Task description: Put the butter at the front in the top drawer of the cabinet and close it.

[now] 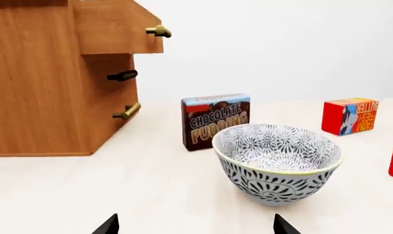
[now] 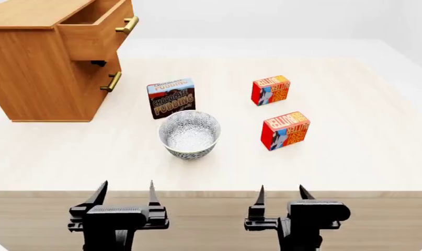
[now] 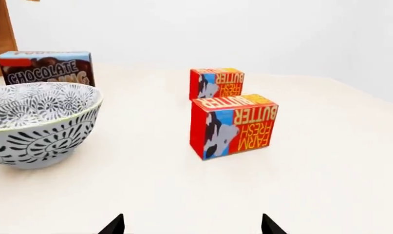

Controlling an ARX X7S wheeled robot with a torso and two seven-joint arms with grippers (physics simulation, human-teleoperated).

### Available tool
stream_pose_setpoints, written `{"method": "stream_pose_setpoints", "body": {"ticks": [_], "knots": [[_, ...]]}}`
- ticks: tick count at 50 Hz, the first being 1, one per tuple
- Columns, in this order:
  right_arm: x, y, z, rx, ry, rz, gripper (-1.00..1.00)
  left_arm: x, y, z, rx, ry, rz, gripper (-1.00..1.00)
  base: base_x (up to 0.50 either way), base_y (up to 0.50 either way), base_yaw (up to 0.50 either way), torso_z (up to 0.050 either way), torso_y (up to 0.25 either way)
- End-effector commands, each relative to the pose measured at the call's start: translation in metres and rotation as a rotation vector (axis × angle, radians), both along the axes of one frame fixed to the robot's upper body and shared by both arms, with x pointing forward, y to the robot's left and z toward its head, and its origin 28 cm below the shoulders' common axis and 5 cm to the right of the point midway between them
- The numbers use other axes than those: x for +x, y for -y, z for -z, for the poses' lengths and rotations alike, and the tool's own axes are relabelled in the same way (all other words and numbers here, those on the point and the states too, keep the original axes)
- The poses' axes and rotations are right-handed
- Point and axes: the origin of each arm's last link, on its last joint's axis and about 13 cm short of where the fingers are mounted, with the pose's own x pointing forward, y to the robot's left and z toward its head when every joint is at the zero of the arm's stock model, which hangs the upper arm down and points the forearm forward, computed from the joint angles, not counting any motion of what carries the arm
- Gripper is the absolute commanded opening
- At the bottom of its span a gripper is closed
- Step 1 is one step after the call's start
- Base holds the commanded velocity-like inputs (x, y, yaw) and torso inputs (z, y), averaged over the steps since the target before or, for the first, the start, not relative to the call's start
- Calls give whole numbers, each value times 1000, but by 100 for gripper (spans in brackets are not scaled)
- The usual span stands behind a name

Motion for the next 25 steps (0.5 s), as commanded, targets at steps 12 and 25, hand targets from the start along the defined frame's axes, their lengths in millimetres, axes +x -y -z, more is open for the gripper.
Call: {"method": "stream_pose_setpoints", "body": {"ticks": [12, 25], "knots": [[-9, 11, -165, -79, 356, -88, 100, -13, -23, -158, 20, 235, 36, 100, 0, 0, 0, 0, 0], [15, 9, -197, 37, 291, -28, 100, 15, -20, -198, 2, 119, -26, 100, 0, 0, 0, 0, 0]]}}
